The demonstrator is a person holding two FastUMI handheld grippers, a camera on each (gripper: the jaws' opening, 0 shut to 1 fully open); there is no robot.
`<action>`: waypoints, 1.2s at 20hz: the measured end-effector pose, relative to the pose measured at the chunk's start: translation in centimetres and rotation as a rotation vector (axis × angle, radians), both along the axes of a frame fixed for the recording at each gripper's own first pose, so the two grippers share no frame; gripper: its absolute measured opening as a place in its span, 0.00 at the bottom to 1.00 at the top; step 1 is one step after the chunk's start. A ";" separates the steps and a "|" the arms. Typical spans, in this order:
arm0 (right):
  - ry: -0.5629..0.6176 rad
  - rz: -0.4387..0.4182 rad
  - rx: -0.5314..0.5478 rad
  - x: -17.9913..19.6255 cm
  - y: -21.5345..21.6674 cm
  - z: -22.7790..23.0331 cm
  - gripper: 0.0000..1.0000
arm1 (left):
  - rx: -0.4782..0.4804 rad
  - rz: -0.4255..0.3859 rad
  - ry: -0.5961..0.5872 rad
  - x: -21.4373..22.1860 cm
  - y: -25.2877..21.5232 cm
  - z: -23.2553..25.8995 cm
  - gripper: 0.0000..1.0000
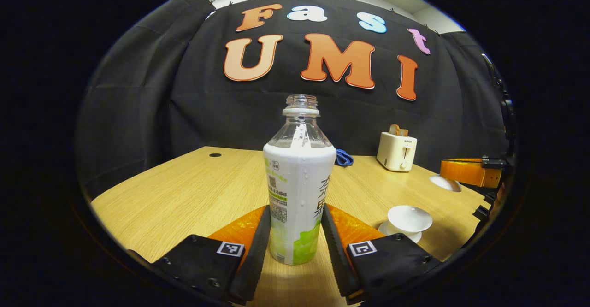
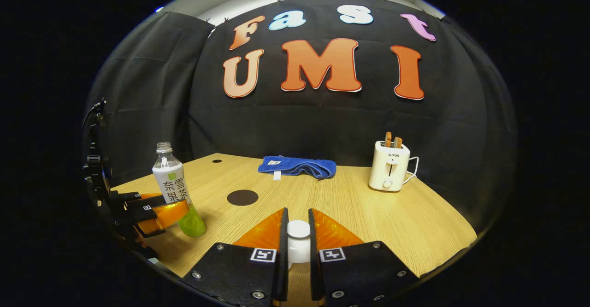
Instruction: Open the teacup lid with one hand, grasp the water bottle and pour water into the teacup with the other hand; after pouring, place the water bottle on the coaster and then close the teacup lid.
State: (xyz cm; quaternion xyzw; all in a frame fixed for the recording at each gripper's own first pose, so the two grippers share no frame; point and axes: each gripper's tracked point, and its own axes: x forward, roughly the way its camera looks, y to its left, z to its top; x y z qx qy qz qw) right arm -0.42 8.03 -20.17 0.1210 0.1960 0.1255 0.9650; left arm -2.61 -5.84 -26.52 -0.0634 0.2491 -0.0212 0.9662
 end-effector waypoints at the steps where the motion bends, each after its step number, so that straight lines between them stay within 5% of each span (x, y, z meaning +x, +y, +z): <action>1: -0.003 -0.005 0.001 0.0 -0.3 0.2 0.19 | 0.017 0.004 0.007 -0.1 0.3 -0.2 0.66; 5: -0.015 -0.024 -0.004 -0.1 -1.3 0.5 0.19 | 0.110 -0.015 -0.003 0.3 1.0 0.5 0.66; 12: -0.019 -0.045 -0.005 -0.2 -2.3 0.5 0.20 | 0.415 -0.108 -0.054 1.1 1.3 2.0 0.64; 24: -0.032 -0.032 -0.031 -0.8 -3.1 0.3 0.20 | 0.953 -0.432 -0.144 0.9 -1.9 0.6 0.64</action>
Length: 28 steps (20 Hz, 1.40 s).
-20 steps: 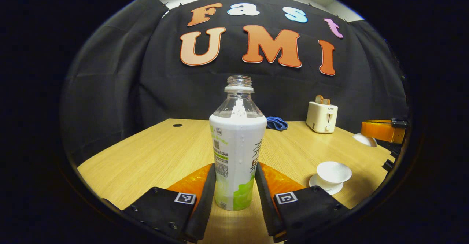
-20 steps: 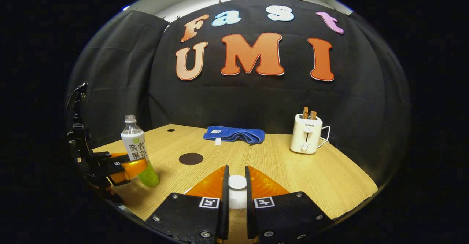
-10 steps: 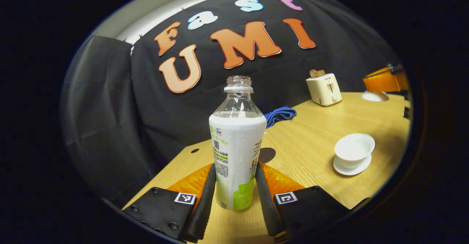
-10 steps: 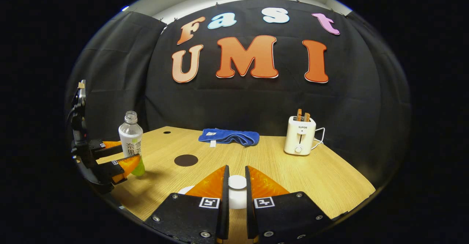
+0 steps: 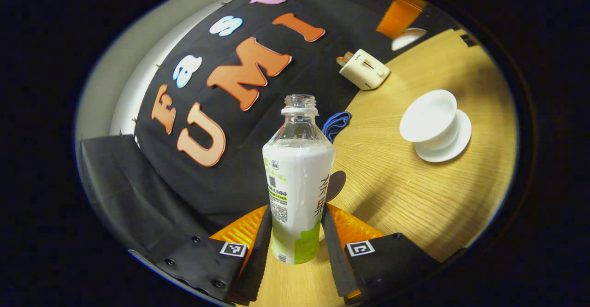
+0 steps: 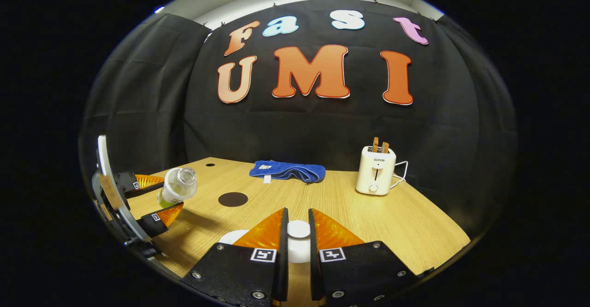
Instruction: Open the teacup lid with one hand, grasp the water bottle and pour water into the teacup with the other hand; after pouring, place the water bottle on the coaster and then close the teacup lid.
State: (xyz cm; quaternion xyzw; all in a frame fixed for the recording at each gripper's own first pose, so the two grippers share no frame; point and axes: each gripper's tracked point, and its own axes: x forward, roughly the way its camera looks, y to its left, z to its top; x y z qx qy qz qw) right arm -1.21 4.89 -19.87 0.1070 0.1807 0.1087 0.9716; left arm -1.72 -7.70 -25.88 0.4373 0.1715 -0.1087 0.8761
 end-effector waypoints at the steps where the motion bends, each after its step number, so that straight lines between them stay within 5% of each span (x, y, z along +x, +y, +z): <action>1: -0.002 0.002 -0.005 -0.1 0.0 0.0 0.19 | 0.031 -0.031 -0.002 0.1 -0.4 -0.1 0.61; 11: 0.025 0.030 -0.037 -1.0 -0.3 -1.2 0.20 | 0.355 -0.317 -0.014 1.0 -3.1 0.2 0.61; 13: 0.024 0.028 -0.043 -1.0 -0.6 -1.3 0.19 | 0.406 -0.341 -0.015 1.2 -3.2 0.5 0.67; 21: 0.024 0.032 -0.034 -1.2 -0.8 -1.7 0.19 | 0.569 -0.413 -0.063 2.4 -3.5 1.8 0.61; 28: 0.018 0.021 -0.016 -1.4 -1.5 -1.6 0.19 | 0.616 -0.434 -0.072 2.9 -3.5 1.6 0.64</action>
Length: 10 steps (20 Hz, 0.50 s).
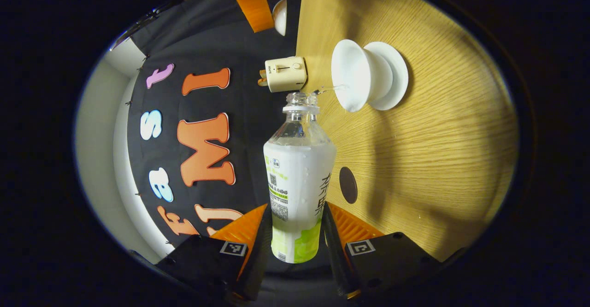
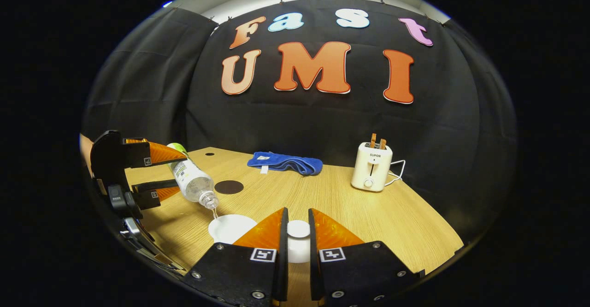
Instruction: Open the teacup lid with one hand, grasp the water bottle and pour water into the teacup with the other hand; after pouring, place the water bottle on the coaster and then close the teacup lid.
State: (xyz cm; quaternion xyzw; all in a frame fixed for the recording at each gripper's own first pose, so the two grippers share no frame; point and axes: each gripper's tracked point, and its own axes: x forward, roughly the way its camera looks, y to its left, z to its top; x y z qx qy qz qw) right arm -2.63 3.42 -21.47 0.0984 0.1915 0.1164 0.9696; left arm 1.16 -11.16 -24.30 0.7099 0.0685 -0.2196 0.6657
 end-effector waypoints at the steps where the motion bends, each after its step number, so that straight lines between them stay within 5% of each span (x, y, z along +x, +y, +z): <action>1: 0.000 0.002 0.007 0.0 0.0 -0.1 0.19 | 0.005 -0.005 -0.005 0.0 0.0 0.0 0.61; 10: -0.004 -0.020 0.004 -0.3 -1.2 -0.4 0.19 | 0.044 -0.049 -0.044 0.0 -1.2 1.2 0.64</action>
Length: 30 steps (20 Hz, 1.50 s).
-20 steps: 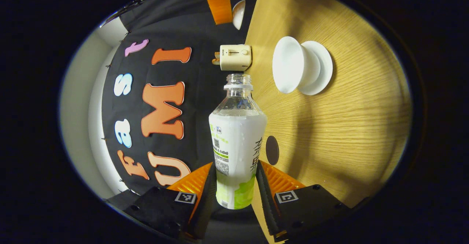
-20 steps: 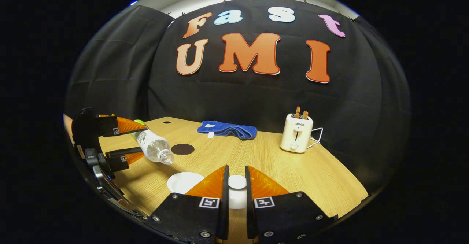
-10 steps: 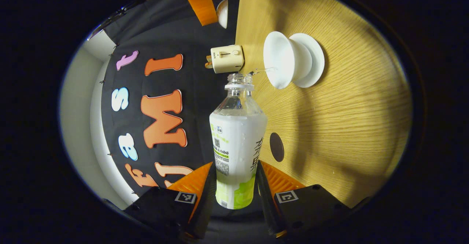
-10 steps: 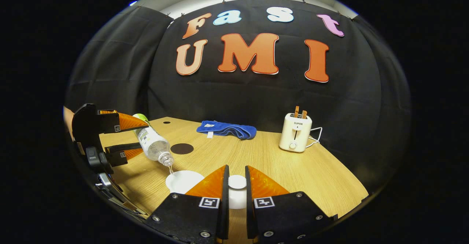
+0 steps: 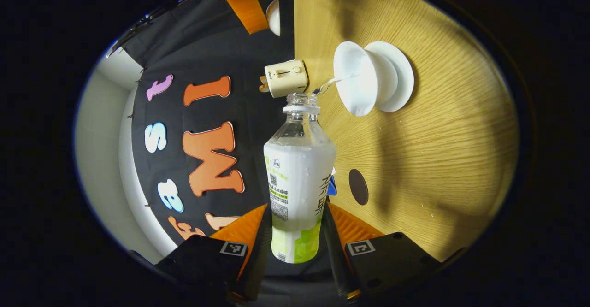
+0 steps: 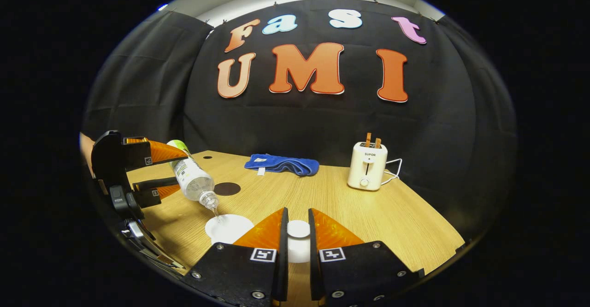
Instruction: Open the teacup lid with one hand, grasp the water bottle and pour water into the teacup with the other hand; after pouring, place the water bottle on the coaster and then close the teacup lid.
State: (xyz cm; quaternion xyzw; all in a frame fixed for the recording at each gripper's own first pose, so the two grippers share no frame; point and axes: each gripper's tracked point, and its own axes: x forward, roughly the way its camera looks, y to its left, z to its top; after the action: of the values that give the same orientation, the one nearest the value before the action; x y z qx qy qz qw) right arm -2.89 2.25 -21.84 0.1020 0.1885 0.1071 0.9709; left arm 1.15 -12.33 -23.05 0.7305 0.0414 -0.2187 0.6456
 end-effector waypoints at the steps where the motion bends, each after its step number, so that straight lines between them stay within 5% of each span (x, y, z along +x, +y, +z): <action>1: -0.002 -0.001 0.000 0.0 -0.1 0.1 0.19 | 0.004 -0.004 -0.001 0.1 -0.2 0.1 0.64; 27: -0.025 0.018 -0.022 -1.5 -0.3 0.3 0.19 | 0.202 -0.107 -0.147 1.6 -1.1 4.3 0.61; 28: -0.027 0.020 -0.022 -1.6 -0.2 0.4 0.19 | 0.211 -0.109 -0.157 1.7 -1.2 4.4 0.67; 30: -0.031 0.022 -0.021 -1.6 -0.2 0.5 0.19 | 0.223 -0.119 -0.170 1.8 -1.4 4.8 0.61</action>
State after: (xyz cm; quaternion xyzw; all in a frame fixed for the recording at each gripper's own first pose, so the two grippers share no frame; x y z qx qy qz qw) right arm -4.49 2.02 -21.31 0.0880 0.1755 0.1173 0.9735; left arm 2.94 -13.76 -18.27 0.8146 -0.0326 -0.1881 0.5477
